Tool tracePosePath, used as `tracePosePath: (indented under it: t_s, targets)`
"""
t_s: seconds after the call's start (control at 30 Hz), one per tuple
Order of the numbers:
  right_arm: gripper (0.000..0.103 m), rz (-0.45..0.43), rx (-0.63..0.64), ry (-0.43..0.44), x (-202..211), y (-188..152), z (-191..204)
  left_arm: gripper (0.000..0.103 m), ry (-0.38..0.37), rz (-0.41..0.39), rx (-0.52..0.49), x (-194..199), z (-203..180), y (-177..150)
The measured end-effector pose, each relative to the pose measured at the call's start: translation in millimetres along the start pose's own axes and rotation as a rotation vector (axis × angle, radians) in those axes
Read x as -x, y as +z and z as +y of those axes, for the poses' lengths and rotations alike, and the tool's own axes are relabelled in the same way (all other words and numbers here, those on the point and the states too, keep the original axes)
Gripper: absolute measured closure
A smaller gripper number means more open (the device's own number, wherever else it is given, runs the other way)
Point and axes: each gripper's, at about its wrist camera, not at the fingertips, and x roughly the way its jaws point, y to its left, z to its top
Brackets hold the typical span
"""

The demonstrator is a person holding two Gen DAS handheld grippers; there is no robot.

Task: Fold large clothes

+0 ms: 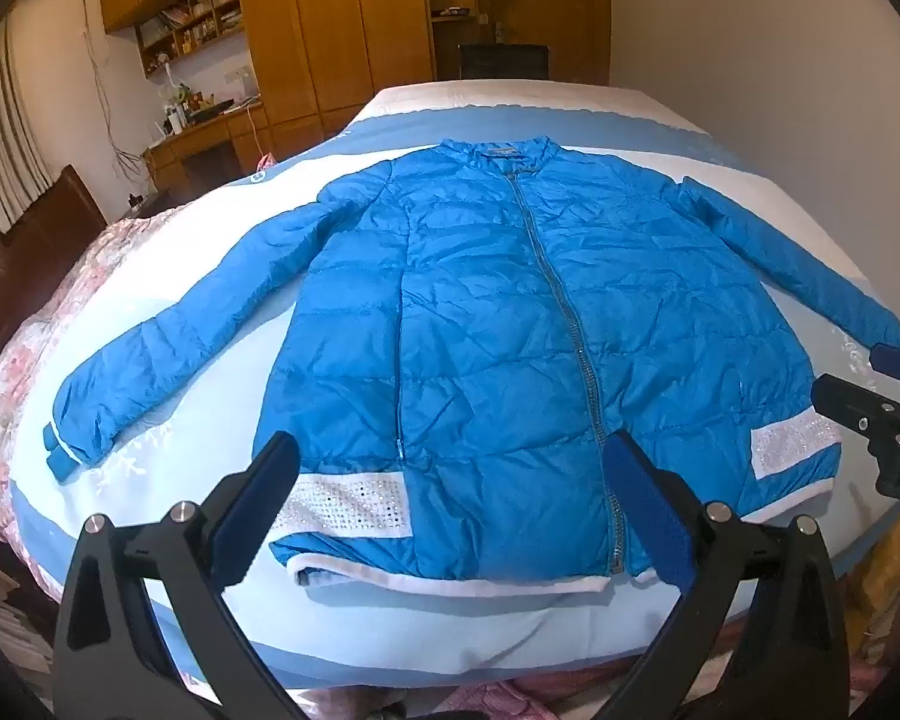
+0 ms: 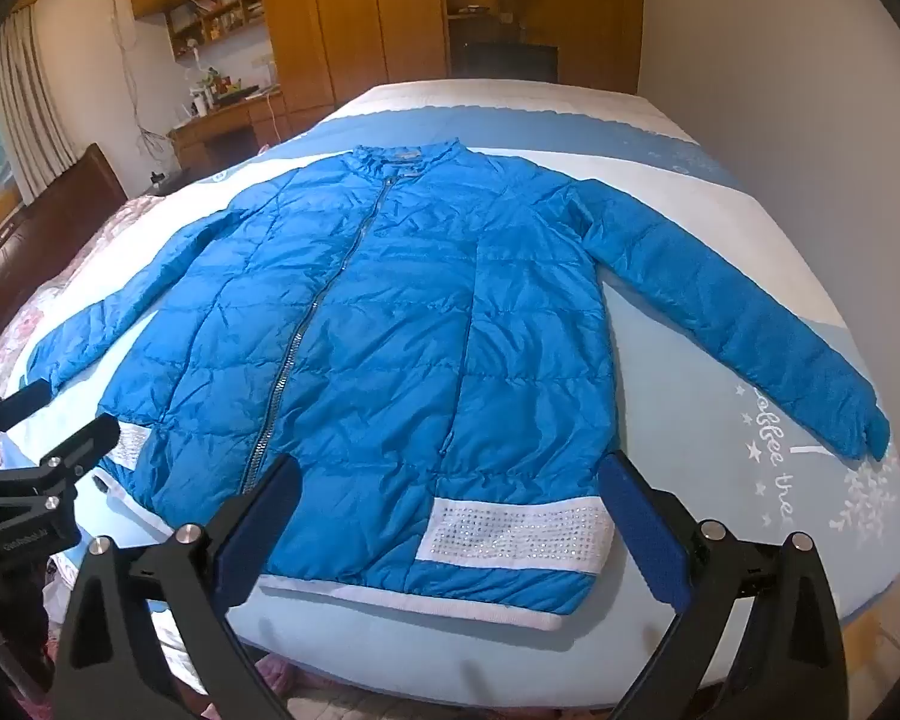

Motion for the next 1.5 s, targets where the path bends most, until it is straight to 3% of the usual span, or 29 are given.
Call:
tracePosePath:
  t_s: [1.5]
  targets:
    - [0.004,0.001,-0.015,-0.004,0.3,0.5,-3.2,0.003,0.027,-0.010,-0.009,2.8,-1.5,3.7]
